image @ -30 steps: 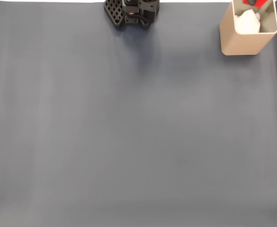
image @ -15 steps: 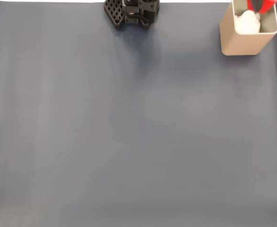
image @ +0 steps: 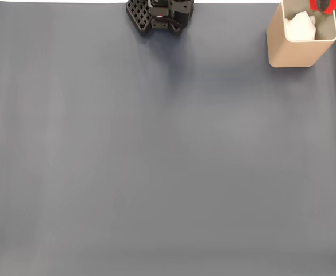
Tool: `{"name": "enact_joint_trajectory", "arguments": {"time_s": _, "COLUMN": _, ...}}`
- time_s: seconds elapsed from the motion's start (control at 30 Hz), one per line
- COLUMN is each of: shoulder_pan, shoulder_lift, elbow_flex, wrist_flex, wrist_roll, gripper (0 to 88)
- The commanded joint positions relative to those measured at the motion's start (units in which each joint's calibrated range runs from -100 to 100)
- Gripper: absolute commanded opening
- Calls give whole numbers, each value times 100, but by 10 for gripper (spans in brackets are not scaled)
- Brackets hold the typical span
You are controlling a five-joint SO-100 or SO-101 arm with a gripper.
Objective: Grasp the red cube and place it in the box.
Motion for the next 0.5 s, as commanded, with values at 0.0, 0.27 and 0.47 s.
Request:
{"name": "enact_joint_trajectory", "arguments": {"time_s": 0.0, "shoulder_pan": -79, "shoulder_lift": 18, "elbow_flex": -336, "wrist_flex": -106, "wrist_roll": -5, "gripper": 2}}
{"name": "enact_joint_trajectory", "arguments": {"time_s": 0.27, "shoulder_pan": -129, "shoulder_lift": 62, "elbow_flex": -382, "wrist_flex": -114, "wrist_roll": -39, "gripper": 2}}
{"name": "enact_joint_trajectory", "arguments": {"time_s": 0.47, "shoulder_pan": -129, "shoulder_lift": 10, "elbow_flex": -382, "wrist_flex": -147, "wrist_roll": -117, "gripper": 2}}
